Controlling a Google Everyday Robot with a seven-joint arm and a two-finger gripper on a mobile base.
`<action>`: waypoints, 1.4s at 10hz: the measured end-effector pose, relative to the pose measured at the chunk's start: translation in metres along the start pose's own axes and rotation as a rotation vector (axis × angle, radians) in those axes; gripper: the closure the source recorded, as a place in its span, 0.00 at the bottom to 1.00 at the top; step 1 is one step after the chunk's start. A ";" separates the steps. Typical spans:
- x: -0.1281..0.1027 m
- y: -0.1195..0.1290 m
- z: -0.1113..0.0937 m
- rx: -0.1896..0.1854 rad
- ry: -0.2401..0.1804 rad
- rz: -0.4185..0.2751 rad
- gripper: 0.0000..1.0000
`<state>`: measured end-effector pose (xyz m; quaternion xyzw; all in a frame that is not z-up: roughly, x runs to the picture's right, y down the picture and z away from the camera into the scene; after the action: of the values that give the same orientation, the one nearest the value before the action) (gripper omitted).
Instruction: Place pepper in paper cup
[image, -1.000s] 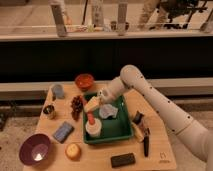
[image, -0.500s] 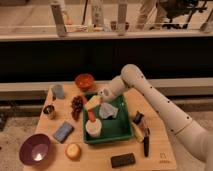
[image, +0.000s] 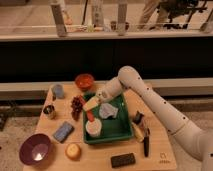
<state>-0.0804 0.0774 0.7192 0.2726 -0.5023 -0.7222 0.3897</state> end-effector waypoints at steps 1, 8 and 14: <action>-0.004 0.003 0.001 0.012 0.003 0.005 1.00; -0.037 0.019 0.012 0.053 0.001 0.062 0.85; -0.035 0.018 0.014 0.068 0.007 0.029 0.20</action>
<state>-0.0668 0.1106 0.7406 0.2809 -0.5290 -0.6980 0.3924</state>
